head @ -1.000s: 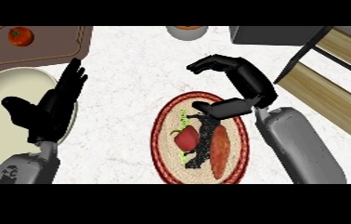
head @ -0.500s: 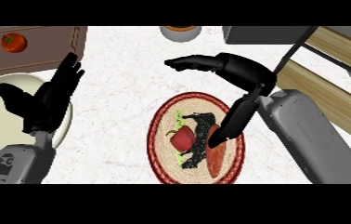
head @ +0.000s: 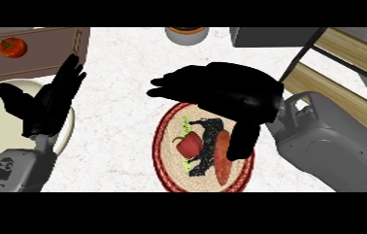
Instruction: Pick the bell pepper from the placemat and place it in the tiered shelf
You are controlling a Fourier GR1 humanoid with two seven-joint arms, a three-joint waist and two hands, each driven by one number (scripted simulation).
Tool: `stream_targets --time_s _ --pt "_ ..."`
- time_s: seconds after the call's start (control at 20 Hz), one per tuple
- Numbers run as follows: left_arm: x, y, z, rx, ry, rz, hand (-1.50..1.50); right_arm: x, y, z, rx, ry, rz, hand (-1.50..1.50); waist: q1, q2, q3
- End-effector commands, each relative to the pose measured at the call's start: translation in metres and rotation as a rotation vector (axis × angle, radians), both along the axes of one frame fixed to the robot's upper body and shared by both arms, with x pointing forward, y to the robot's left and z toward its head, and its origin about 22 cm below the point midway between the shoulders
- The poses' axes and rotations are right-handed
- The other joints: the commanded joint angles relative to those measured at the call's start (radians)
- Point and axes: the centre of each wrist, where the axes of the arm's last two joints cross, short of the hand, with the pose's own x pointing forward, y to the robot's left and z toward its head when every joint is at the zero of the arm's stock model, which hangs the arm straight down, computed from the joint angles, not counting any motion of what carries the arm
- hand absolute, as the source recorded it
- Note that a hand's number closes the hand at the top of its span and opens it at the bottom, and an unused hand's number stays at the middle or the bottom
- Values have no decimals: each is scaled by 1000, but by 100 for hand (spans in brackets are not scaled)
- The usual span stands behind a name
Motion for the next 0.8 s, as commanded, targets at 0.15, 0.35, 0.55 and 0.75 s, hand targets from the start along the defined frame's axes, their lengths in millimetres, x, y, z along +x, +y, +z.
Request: stream_targets --time_s 0.15,0.35,0.55,0.75 --pt "-1 -8 7 -12 -15 -6 0 -65 50 -42 -127 -157 -79 -150 8 9 2" --pt "12 3 10 -6 -16 -10 0 -77 75 -74 -218 -162 -86 -150 11 14 2" --pt "9 -9 0 -4 -11 -15 0 -88 68 -90 -342 -244 -139 -150 8 13 2" --pt "-2 -7 -15 -9 -26 -20 0 -90 80 -97 -395 -279 -183 -150 14 14 2"
